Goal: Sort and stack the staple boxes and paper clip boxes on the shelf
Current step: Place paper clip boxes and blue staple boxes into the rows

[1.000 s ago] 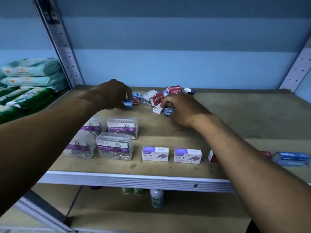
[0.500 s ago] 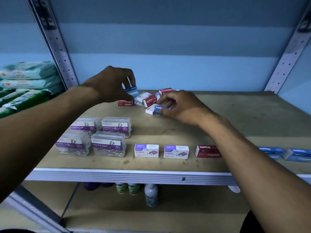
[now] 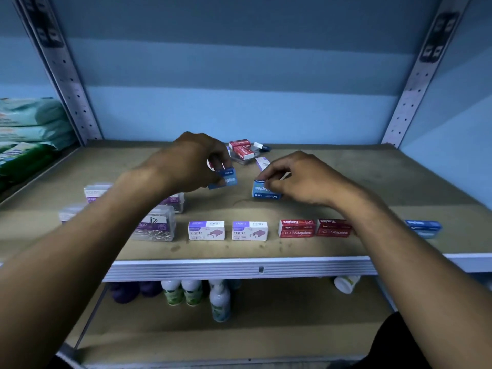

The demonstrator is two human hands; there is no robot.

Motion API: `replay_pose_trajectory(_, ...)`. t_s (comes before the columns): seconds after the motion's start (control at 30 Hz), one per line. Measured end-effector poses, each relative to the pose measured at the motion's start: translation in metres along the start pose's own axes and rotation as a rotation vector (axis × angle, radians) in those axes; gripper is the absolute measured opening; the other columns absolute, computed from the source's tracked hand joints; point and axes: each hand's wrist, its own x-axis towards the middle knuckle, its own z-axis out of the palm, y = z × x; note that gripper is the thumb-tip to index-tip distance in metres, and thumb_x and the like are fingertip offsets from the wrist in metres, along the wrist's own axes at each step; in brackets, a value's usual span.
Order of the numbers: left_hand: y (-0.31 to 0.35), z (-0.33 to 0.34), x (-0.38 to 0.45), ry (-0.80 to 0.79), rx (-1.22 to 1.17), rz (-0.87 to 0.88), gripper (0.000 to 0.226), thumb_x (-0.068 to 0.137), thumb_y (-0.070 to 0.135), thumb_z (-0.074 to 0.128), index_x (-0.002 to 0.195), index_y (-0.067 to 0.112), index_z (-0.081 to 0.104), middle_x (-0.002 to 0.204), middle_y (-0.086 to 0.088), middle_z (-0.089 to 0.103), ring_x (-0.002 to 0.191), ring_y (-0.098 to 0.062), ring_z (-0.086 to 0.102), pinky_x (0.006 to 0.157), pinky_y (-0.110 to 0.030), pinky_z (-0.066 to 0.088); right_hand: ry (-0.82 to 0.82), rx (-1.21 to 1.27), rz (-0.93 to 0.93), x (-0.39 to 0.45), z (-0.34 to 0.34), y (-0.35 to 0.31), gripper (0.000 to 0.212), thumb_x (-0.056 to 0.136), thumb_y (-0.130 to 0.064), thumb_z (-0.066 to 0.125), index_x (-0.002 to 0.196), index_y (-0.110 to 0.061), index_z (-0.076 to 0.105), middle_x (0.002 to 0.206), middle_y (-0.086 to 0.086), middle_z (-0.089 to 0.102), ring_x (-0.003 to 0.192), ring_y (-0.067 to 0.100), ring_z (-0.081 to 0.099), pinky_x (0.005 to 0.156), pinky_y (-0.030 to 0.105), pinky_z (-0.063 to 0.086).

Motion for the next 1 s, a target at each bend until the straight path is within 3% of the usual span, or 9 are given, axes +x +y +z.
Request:
replay_pose_trajectory(0.13, 0.007, 0.018, -0.001, -0.056, 0.009, 0.035, 0.024, 0.074, 0.016, 0.081, 0.095, 0.024, 0.073, 0.091, 0.009, 0.072, 0.078, -0.001, 0.06, 0.072, -0.019, 0.046, -0.049, -0.035, 0.02, -0.005, 0.0, 0.003, 0.02, 0.088, -0.021, 0.068, 0.102, -0.031, 0.079, 0.079, -0.021, 0.067, 0.074, -0.008, 0.059, 0.061, 0.004, 0.036)
replay_pose_trajectory(0.27, 0.01, 0.032, 0.001, -0.115, 0.05, 0.053, 0.023, 0.075, 0.017, 0.08, 0.096, 0.025, 0.073, 0.093, 0.011, 0.071, 0.09, -0.005, 0.062, 0.077, -0.022, 0.049, -0.118, -0.07, 0.032, -0.006, 0.0, 0.004, 0.021, 0.086, -0.023, 0.074, 0.105, -0.032, 0.078, 0.094, -0.018, 0.071, 0.088, -0.003, 0.063, 0.071, 0.01, 0.042)
replay_pose_trajectory(0.43, 0.01, 0.033, 0.003, -0.15, 0.036, 0.056, 0.026, 0.074, 0.016, 0.081, 0.097, 0.025, 0.073, 0.094, 0.013, 0.07, 0.088, -0.001, 0.061, 0.068, -0.009, 0.041, -0.146, -0.116, 0.018, -0.005, 0.001, 0.008, 0.029, 0.08, -0.02, 0.081, 0.104, -0.036, 0.076, 0.1, -0.016, 0.072, 0.095, 0.001, 0.065, 0.084, 0.018, 0.049)
replay_pose_trajectory(0.6, 0.01, 0.027, 0.002, -0.108, -0.061, 0.078, 0.023, 0.074, 0.017, 0.079, 0.094, 0.026, 0.073, 0.091, 0.015, 0.073, 0.07, 0.02, 0.056, 0.065, -0.001, 0.039, -0.057, 0.035, 0.0, -0.006, -0.004, 0.003, 0.022, 0.082, -0.015, 0.076, 0.097, -0.031, 0.079, 0.091, -0.006, 0.075, 0.083, 0.006, 0.067, 0.084, 0.028, 0.053)
replay_pose_trajectory(0.73, 0.012, 0.025, 0.001, -0.023, -0.113, 0.089, 0.01, 0.08, 0.021, 0.074, 0.089, 0.025, 0.076, 0.086, 0.016, 0.071, 0.071, 0.019, 0.055, 0.065, 0.002, 0.037, 0.006, 0.057, -0.023, -0.012, -0.011, -0.003, 0.029, 0.085, -0.014, 0.065, 0.099, -0.036, 0.078, 0.086, -0.011, 0.071, 0.061, 0.003, 0.055, 0.065, 0.022, 0.046)
replay_pose_trajectory(0.87, 0.015, 0.027, -0.001, -0.055, -0.094, 0.09, 0.009, 0.085, 0.026, 0.069, 0.092, 0.026, 0.075, 0.087, 0.02, 0.068, 0.073, 0.024, 0.052, 0.062, 0.006, 0.033, -0.01, 0.009, -0.064, -0.013, -0.011, -0.005, 0.049, 0.081, -0.011, 0.072, 0.12, -0.041, 0.066, 0.095, -0.01, 0.067, 0.07, 0.007, 0.059, 0.076, 0.026, 0.051)
replay_pose_trajectory(1.0, 0.013, 0.03, -0.002, -0.065, -0.087, 0.075, 0.011, 0.088, 0.03, 0.066, 0.094, 0.03, 0.074, 0.092, 0.02, 0.07, 0.072, 0.028, 0.049, 0.06, 0.007, 0.031, -0.042, -0.127, -0.071, -0.009, -0.009, -0.004, 0.066, 0.079, -0.011, 0.076, 0.133, -0.045, 0.057, 0.095, -0.013, 0.069, 0.075, -0.001, 0.063, 0.067, 0.01, 0.044)
